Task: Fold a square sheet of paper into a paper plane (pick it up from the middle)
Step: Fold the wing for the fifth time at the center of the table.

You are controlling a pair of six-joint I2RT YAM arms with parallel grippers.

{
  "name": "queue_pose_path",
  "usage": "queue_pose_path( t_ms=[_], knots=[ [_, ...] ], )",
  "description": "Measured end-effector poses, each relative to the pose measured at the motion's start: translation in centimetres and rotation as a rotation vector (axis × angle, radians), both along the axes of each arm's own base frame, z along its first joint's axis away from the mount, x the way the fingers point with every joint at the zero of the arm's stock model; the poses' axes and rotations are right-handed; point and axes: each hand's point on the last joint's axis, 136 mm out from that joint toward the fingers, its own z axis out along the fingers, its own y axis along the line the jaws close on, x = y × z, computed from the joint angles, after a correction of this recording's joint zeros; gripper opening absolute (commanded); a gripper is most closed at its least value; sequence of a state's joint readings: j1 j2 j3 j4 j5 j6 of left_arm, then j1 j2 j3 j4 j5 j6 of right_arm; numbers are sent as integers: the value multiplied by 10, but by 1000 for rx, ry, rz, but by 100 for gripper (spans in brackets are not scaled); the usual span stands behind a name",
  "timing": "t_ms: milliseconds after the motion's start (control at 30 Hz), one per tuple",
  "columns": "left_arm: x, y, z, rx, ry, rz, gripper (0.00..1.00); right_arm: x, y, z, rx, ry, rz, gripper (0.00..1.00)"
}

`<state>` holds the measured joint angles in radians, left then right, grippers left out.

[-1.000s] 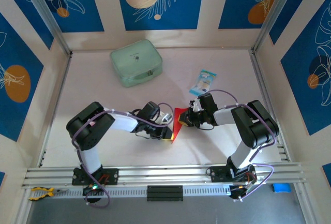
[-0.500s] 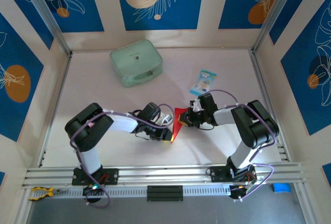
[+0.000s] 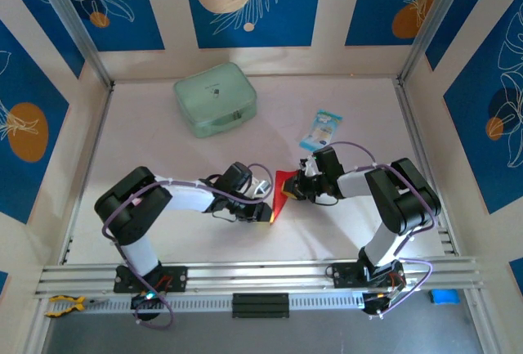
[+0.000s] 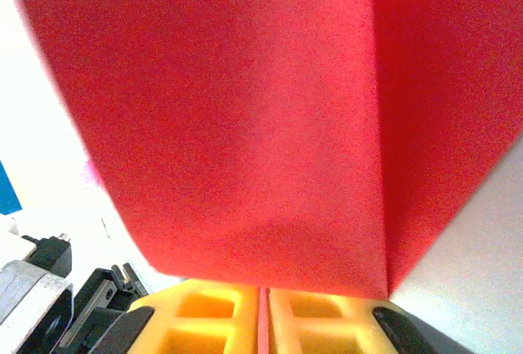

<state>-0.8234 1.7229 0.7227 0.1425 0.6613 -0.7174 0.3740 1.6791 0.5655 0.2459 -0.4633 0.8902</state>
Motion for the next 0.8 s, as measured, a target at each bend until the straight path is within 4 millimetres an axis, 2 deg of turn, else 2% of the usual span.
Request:
queue_pose_path(
  t_ms=[167, 267, 400, 533, 667, 800],
  knots=[
    [6, 4, 8, 2, -46, 38, 26, 0, 0, 0, 0, 0, 0, 12],
    [12, 2, 21, -21, -82, 60, 15, 0, 0, 0, 0, 0, -1, 12],
    [18, -7, 33, -70, -96, 66, 6, 0, 0, 0, 0, 0, 0, 12],
    [25, -27, 44, -125, -93, 48, 4, -1, 1, 0, -2, -1, 2, 12],
    [29, -46, 41, -140, -80, 19, 4, -1, 1, 0, -2, -1, 3, 12],
    [30, -52, 33, -119, -64, 6, 4, -1, 1, 0, -3, 0, 3, 12]
  ],
)
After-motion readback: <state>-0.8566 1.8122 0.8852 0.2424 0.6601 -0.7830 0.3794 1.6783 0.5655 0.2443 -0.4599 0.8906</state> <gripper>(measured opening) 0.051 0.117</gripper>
